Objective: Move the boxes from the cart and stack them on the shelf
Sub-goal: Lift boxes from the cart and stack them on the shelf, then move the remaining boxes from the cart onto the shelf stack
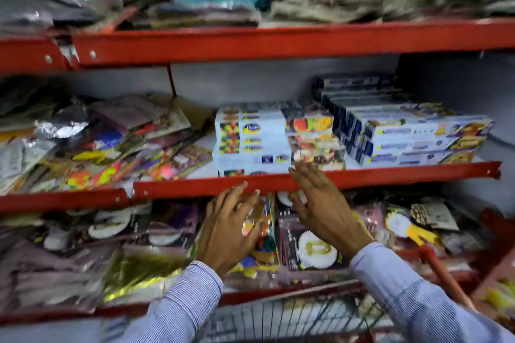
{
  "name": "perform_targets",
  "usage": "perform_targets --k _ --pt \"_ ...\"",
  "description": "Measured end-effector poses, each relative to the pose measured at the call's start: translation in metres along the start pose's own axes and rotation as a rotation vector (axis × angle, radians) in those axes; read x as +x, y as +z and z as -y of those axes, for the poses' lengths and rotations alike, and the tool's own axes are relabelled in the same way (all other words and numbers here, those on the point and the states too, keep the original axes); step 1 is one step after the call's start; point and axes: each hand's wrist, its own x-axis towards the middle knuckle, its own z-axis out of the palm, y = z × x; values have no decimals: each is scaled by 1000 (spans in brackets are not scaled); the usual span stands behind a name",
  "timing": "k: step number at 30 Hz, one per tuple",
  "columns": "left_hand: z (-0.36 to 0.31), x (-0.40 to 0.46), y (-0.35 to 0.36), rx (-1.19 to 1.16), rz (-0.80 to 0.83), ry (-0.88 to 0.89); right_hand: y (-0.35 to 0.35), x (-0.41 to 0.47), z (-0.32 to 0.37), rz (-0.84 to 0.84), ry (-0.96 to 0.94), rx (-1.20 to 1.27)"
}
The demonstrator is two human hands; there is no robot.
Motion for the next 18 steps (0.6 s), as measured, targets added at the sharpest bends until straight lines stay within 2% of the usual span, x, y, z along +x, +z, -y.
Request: perform_targets --k 9,13,16,18 --pt "27 -156 57 -156 333 -254 106 -155 24 304 156 192" --pt "37 -234 91 -203 568 -464 174 -226 23 681 323 170" --pt "52 -288 125 -288 655 -522 237 -280 20 956 357 171" --pt "62 -310 146 -255 716 -490 275 -309 19 1120 384 160"
